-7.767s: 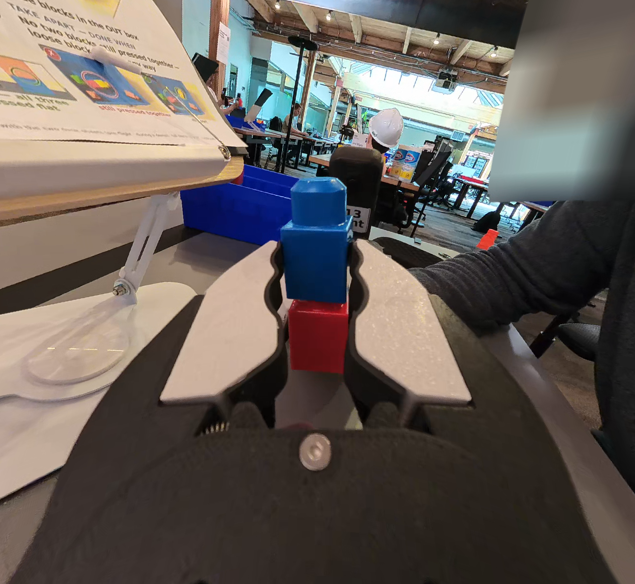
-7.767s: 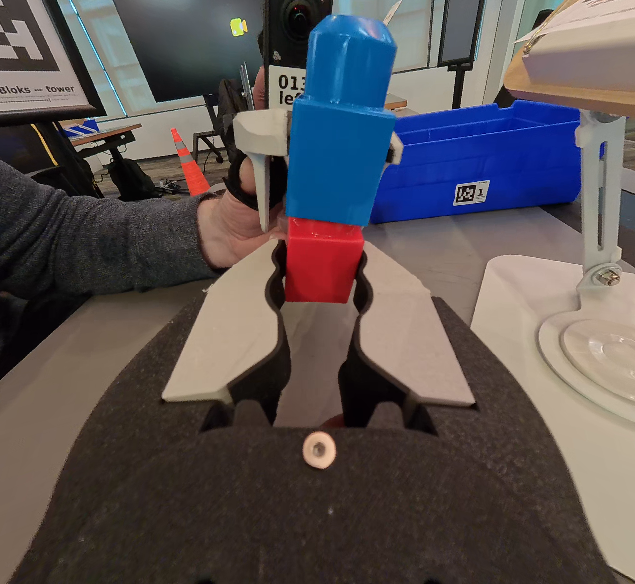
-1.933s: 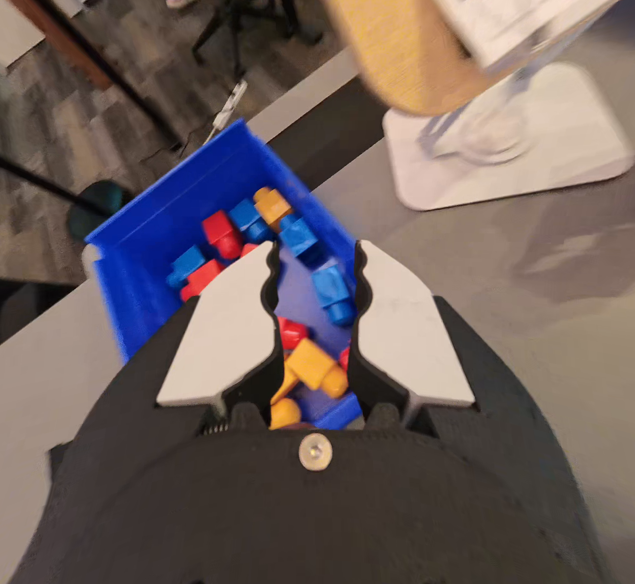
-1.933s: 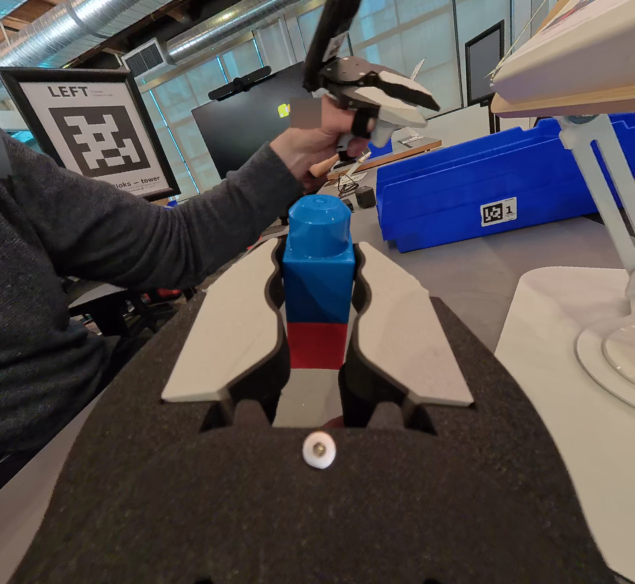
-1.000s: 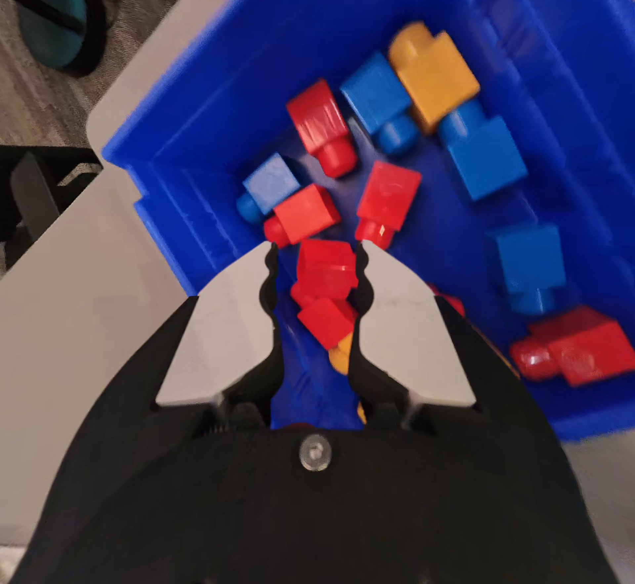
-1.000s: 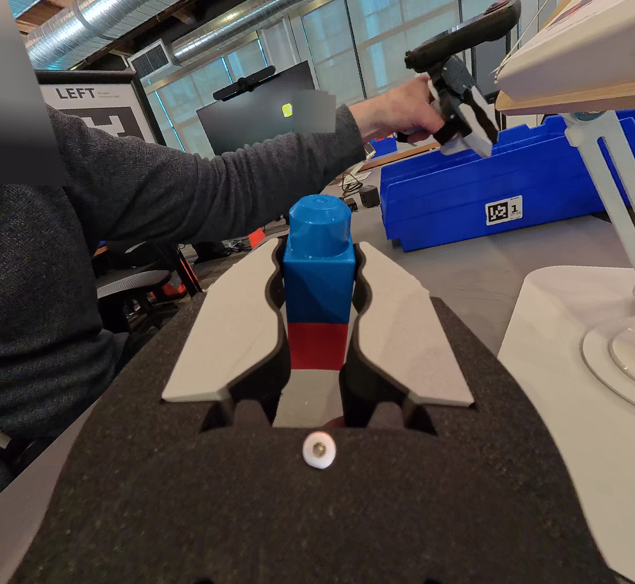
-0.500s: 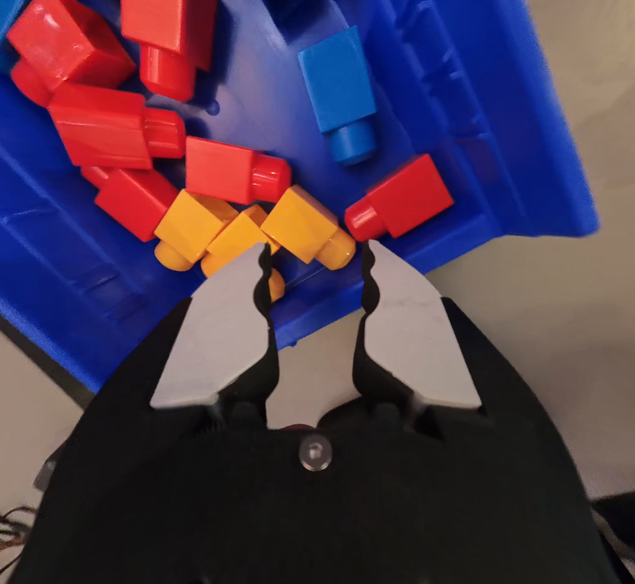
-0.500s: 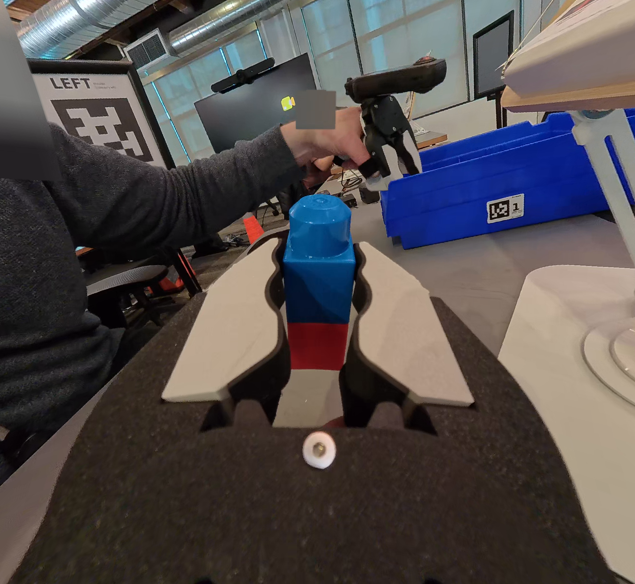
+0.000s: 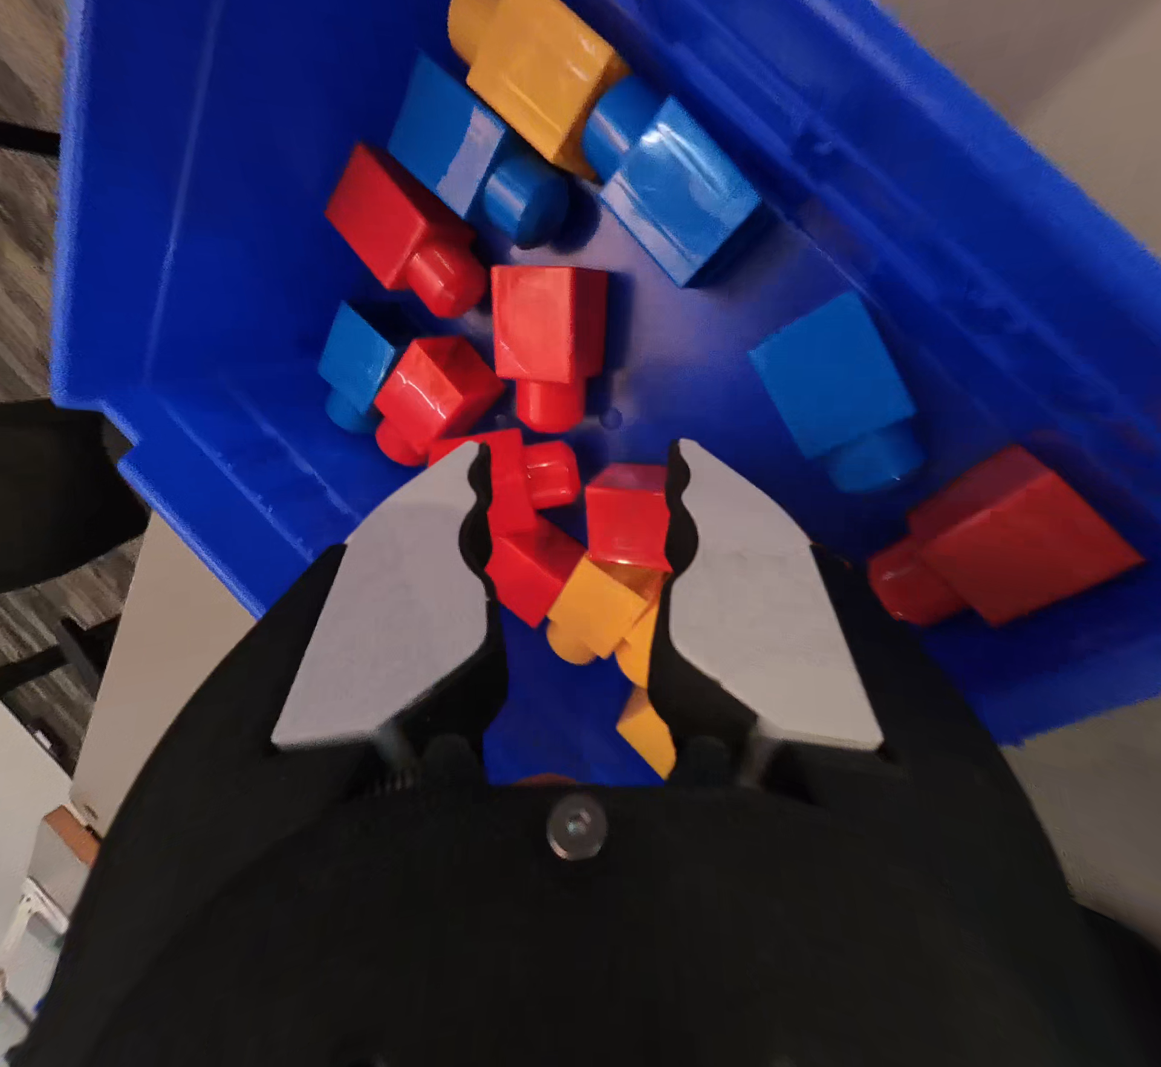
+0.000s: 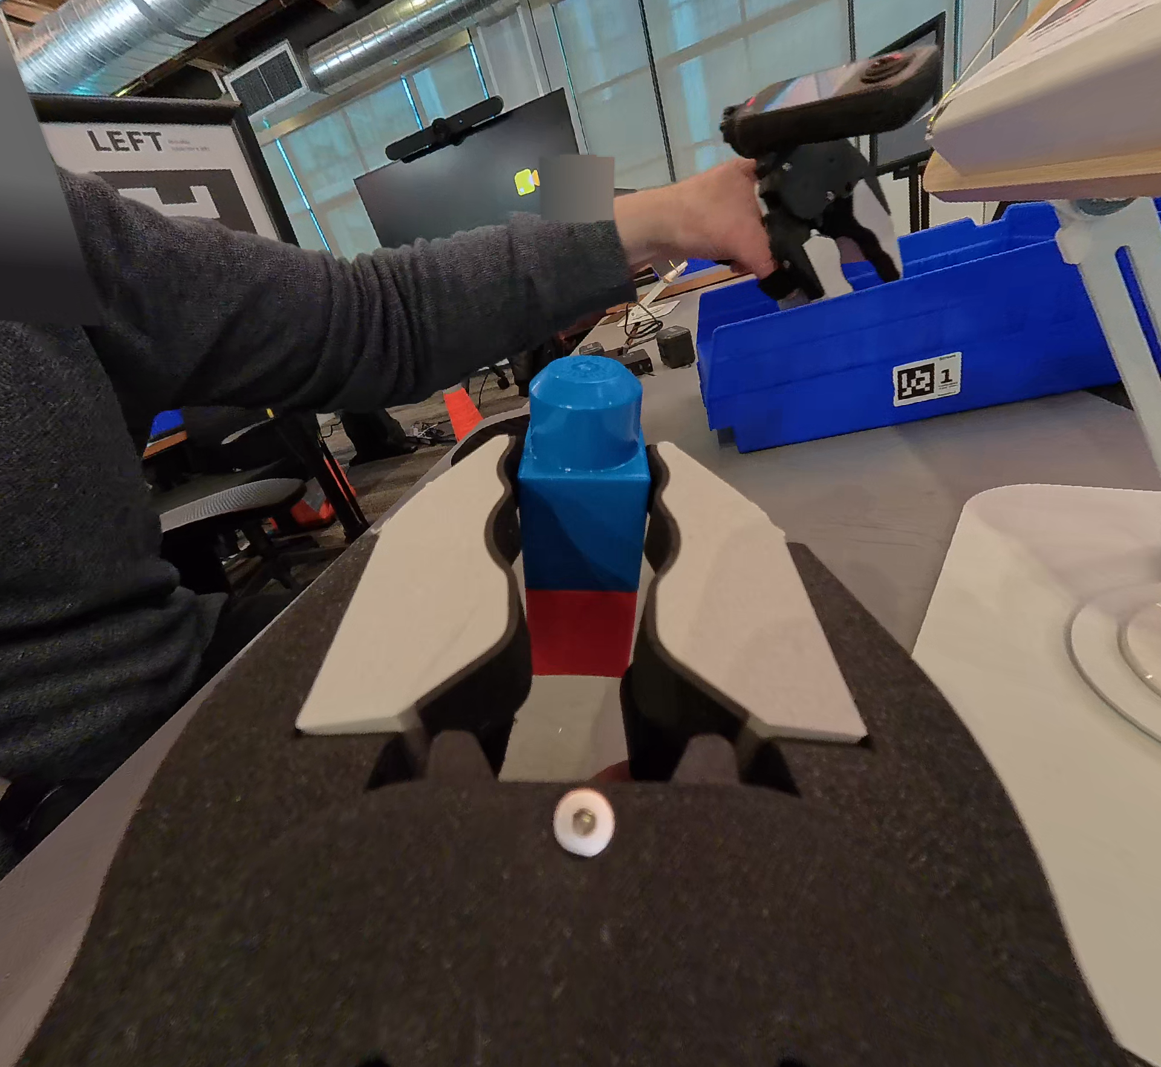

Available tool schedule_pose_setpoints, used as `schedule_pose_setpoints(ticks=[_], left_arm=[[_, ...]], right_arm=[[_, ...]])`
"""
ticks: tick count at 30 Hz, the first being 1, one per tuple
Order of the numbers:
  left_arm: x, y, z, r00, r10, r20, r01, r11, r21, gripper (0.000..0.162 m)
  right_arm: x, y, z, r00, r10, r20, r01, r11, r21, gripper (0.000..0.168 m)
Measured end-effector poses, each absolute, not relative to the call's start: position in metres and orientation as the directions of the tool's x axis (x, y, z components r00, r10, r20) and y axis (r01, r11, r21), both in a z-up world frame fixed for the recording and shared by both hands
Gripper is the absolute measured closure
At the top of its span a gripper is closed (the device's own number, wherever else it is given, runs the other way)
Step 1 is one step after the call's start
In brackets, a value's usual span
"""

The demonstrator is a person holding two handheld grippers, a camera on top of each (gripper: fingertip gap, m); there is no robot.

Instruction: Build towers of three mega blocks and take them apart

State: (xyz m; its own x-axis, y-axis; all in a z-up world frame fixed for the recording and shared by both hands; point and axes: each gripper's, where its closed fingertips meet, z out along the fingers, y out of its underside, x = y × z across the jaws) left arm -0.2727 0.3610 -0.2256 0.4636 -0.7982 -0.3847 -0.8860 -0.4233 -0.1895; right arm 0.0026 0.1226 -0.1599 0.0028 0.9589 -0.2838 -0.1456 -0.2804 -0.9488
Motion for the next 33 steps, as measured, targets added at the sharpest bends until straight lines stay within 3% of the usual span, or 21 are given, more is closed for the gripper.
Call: schedule_pose_setpoints(ticks=[5, 8, 13, 16, 24, 28, 33], left_arm=[[-0.286, 0.376, -0.243, 0.460, -0.816, -0.351, -0.883, -0.462, -0.083, 0.111], [-0.289, 0.383, -0.244, 0.461, -0.816, -0.349, -0.884, -0.459, -0.095, 0.113], [-0.311, 0.387, -0.233, 0.372, -0.830, -0.415, -0.913, -0.407, -0.005, 0.118], [-0.311, 0.384, -0.228, 0.235, -0.874, -0.425, -0.961, -0.275, 0.034, 0.114], [-0.323, 0.382, -0.243, -0.194, -0.871, -0.452, -0.935, 0.025, 0.353, 0.099], [-0.329, 0.388, -0.251, -0.248, -0.847, -0.470, -0.918, 0.049, 0.394, 0.101], [-0.334, 0.396, -0.259, -0.281, -0.812, -0.512, -0.904, 0.044, 0.426, 0.116]], right_arm=[[0.003, 0.123, -0.159, 0.001, 0.958, -0.287, -0.151, -0.284, -0.947, 0.132], [0.004, 0.123, -0.159, -0.001, 0.957, -0.289, -0.154, -0.286, -0.946, 0.132], [0.004, 0.123, -0.159, -0.002, 0.957, -0.292, -0.157, -0.288, -0.945, 0.132], [0.004, 0.123, -0.159, -0.003, 0.956, -0.292, -0.156, -0.289, -0.945, 0.132], [0.004, 0.123, -0.159, -0.004, 0.956, -0.292, -0.157, -0.289, -0.944, 0.132], [0.004, 0.123, -0.159, -0.005, 0.956, -0.293, -0.158, -0.290, -0.944, 0.132], [0.004, 0.123, -0.159, -0.006, 0.956, -0.293, -0.158, -0.291, -0.944, 0.132]])
